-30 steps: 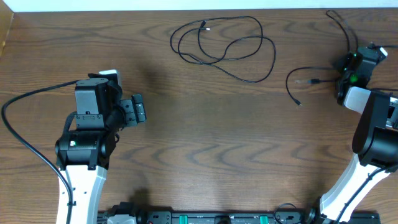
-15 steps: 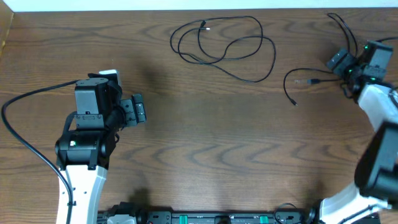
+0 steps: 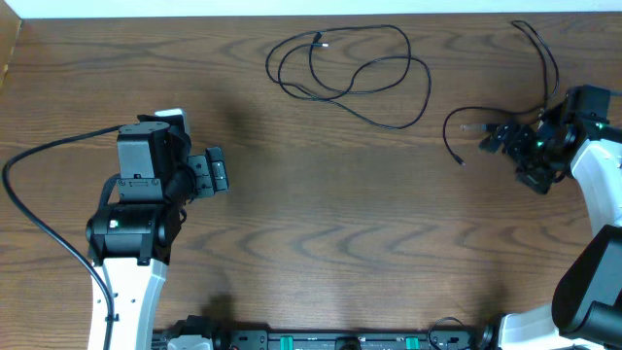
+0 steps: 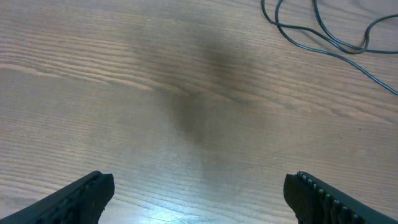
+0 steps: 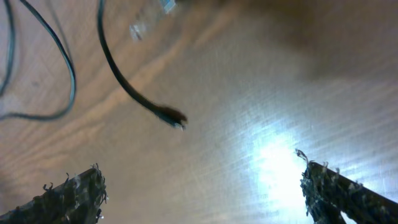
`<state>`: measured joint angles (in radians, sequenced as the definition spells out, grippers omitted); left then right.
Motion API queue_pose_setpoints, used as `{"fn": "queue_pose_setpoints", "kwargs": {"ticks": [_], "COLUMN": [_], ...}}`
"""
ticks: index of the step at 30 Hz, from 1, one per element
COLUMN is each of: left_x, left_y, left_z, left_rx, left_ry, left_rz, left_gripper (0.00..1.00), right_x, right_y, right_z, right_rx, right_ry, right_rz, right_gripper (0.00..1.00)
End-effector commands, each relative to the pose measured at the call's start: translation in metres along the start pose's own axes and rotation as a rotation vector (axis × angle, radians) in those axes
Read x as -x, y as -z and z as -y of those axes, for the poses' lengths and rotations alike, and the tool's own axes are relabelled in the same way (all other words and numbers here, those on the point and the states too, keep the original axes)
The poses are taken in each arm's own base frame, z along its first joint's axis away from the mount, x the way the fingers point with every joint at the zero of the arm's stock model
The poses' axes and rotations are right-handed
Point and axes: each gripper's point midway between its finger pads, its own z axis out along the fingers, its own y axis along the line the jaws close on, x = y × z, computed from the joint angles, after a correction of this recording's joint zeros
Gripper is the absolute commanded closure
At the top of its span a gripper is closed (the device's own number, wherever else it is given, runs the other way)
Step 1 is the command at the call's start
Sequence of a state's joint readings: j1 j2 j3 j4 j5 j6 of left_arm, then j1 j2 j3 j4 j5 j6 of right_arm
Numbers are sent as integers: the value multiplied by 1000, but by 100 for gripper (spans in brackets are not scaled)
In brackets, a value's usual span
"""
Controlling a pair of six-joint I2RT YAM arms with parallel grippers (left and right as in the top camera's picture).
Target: Untangle cables
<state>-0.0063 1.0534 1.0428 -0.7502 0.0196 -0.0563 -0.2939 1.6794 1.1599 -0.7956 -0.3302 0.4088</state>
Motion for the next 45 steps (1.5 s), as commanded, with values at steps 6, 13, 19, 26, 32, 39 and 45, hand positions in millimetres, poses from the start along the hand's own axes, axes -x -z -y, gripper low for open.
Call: {"fn": "queue_pose_setpoints", "kwargs": {"ticks": [6,13,19,26,32,39,45], "left_x": [9,9,9,9,9,9,9], "left_y": [4,4,4,4,4,4,4], "left_z": [-2,-2,-2,-2,-2,-2,-2], "left_rx": [10,10,10,10,10,10,10], "left_ry": [14,14,14,14,14,14,14], "left_rz": [23,23,23,23,23,23,23], "left_gripper": [7,7,8,8,8,8,7], "right_x": [-20,-30,-40,-43,-55,-56,-56], "right_y": [1,-3,-12,-22,-28,-28,-28], "right_z": [4,-1,-15,-36,-58,-58,-58], "right_rx": [-12,-50,-119,-269,-248,-248,-248], "right_ry": [-20,20,127,317,393,396,396], "right_rz": [-80,-96,-83,30,39,38,38], "right_gripper": [1,1,1,1,1,1,1]}}
